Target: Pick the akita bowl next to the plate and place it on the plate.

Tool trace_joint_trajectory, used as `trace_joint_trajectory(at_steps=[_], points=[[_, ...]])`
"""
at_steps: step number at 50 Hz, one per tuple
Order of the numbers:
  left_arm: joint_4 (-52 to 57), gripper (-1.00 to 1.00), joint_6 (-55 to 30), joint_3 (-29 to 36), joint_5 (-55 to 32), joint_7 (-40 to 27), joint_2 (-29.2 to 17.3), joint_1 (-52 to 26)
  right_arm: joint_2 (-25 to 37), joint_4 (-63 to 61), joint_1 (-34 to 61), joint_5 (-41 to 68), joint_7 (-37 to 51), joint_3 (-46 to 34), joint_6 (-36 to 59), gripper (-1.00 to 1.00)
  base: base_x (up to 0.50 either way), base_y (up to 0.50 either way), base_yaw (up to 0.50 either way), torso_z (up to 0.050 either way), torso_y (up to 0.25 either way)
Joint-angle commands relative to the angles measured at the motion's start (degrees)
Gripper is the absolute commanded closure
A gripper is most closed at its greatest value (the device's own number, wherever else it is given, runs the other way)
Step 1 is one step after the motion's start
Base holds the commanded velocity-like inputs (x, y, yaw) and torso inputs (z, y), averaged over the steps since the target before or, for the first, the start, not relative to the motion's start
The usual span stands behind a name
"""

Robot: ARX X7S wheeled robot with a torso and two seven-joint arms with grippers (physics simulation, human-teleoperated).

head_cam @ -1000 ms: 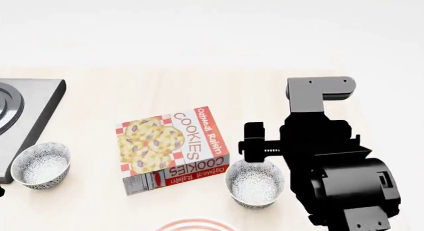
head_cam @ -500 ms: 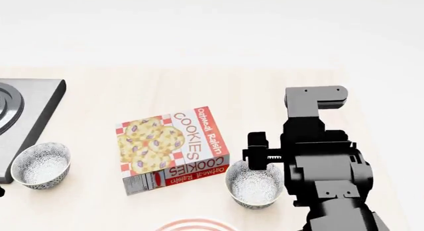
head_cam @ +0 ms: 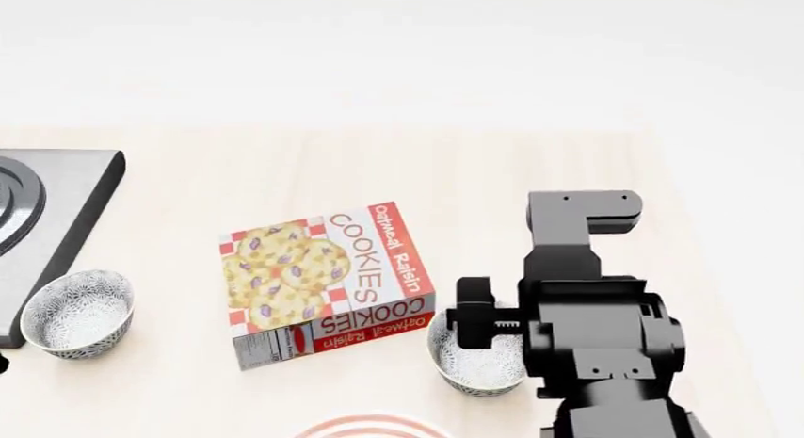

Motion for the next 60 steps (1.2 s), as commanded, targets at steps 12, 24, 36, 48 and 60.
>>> trace_joint_trajectory(at_steps=[12, 24, 36, 48, 60], points=[[-0.22, -1.0, 0.34, 0.3, -0.11, -0.08, -0.15, -0.03, -1.33, 0.49, -0.71, -7.72, -2.58, 9.94, 3.24, -1.0, 0.0, 0.0, 0.0, 0.0, 0.0], [-0.28, -1.0, 0.54, 0.4, -0.23, -0.06, -0.24, 0.06, -1.07, 0.49, -1.52, -9.14, -2.76, 13.0, 4.36, -1.0, 0.0, 0.0, 0.0, 0.0, 0.0], [-0.33, -1.0, 0.47, 0.46, -0.54, -0.26, -0.37, -0.05, -1.04, 0.49, -3.08, -10.02, -2.64, 14.21, 4.39, -1.0, 0.0, 0.0, 0.0, 0.0, 0.0], [-1.07, -1.0, 1.01, 0.66, -0.37, 0.11, -0.4, -0.21, -0.88, 0.49, -3.28, -9.94, -3.78, 15.92, 5.47, -1.0, 0.0, 0.0, 0.0, 0.0, 0.0], [-1.25, -1.0, 1.26, 0.9, -0.33, 0.17, -0.42, -0.2, -0.54, 0.49, -3.15, -10.55, -1.94, 17.02, 3.27, 1.0, 0.0, 0.0, 0.0, 0.0, 0.0]])
